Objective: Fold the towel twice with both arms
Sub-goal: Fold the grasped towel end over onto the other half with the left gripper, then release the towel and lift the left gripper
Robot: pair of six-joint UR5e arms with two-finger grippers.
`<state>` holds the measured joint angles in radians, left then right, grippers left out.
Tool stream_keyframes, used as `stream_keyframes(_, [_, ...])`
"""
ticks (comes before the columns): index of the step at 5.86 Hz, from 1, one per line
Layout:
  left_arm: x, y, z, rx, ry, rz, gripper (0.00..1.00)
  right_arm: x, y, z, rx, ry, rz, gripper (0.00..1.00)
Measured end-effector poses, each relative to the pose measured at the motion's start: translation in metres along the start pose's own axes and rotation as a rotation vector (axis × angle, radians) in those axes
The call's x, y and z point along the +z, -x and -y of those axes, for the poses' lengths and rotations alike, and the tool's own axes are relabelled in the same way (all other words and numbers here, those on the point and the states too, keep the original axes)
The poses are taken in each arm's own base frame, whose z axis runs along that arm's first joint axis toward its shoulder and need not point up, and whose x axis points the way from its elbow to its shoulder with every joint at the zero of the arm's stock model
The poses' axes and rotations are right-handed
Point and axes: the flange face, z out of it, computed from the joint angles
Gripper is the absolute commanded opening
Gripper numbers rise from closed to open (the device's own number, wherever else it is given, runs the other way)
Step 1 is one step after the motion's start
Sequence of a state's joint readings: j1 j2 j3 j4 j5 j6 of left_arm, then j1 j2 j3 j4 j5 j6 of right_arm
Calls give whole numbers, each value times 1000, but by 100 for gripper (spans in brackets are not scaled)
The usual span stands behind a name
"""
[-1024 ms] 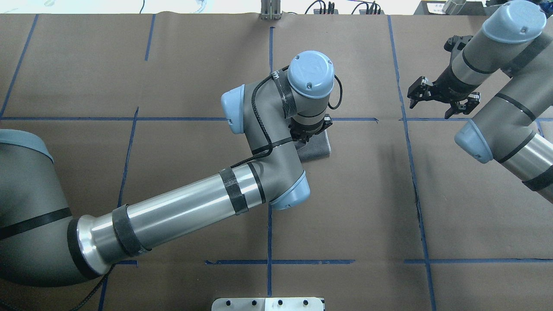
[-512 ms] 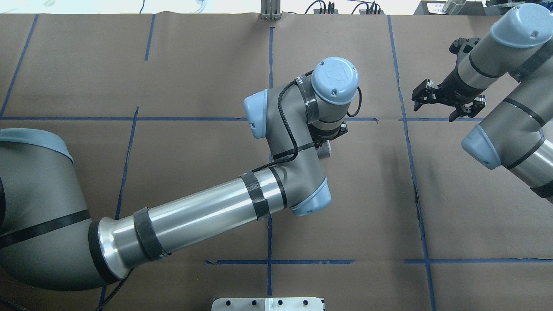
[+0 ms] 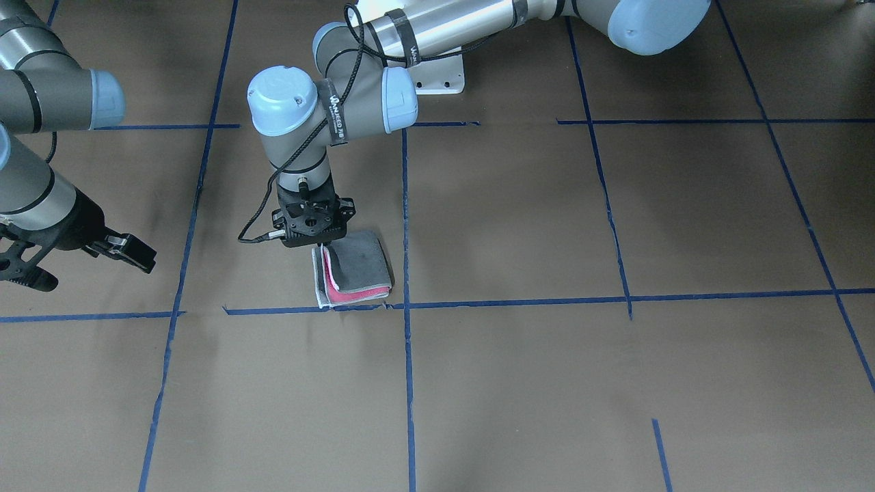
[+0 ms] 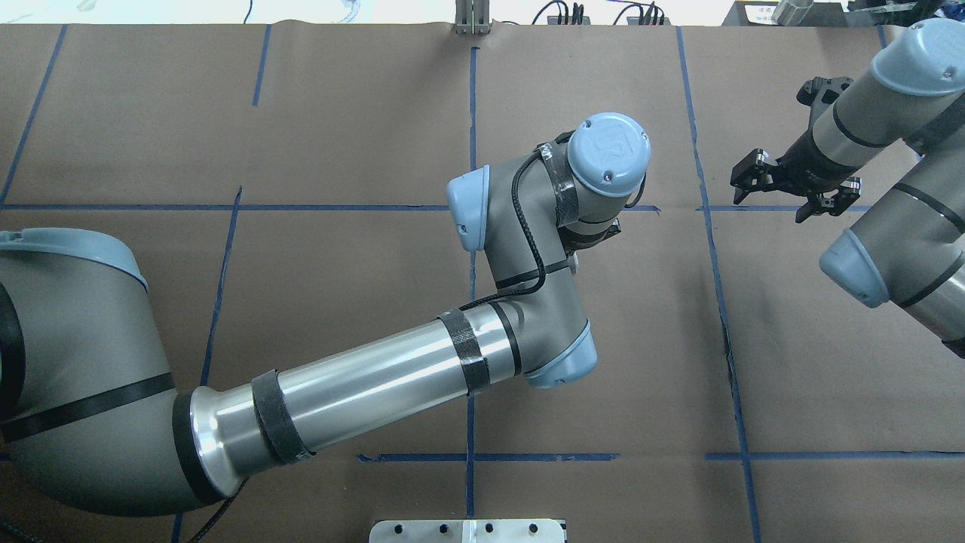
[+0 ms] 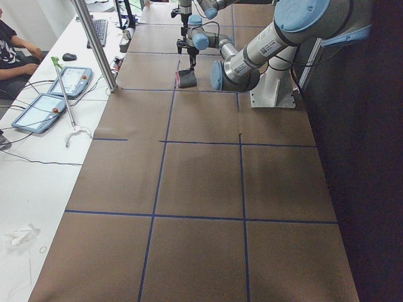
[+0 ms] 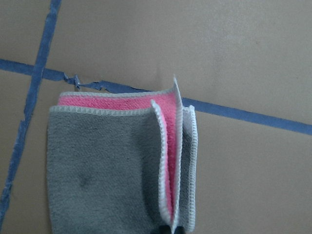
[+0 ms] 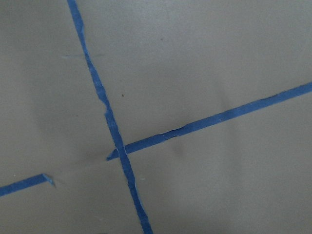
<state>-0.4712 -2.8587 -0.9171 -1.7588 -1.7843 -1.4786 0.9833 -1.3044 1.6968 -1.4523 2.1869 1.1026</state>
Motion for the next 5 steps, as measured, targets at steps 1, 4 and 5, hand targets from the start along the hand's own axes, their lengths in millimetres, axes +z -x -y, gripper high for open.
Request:
stream_keyframes(1, [2, -2, -5, -21, -19, -9, 97, 0, -3, -1, 0, 1, -1, 100])
stream_keyframes(4, [2, -5, -10, -21, -41, -29, 100, 2, -7, -2, 3, 3, -5, 100])
stream_keyframes(5, [-6, -5, -7, -19, -43, -44, 100, 2, -7, -2, 2, 3, -4, 100])
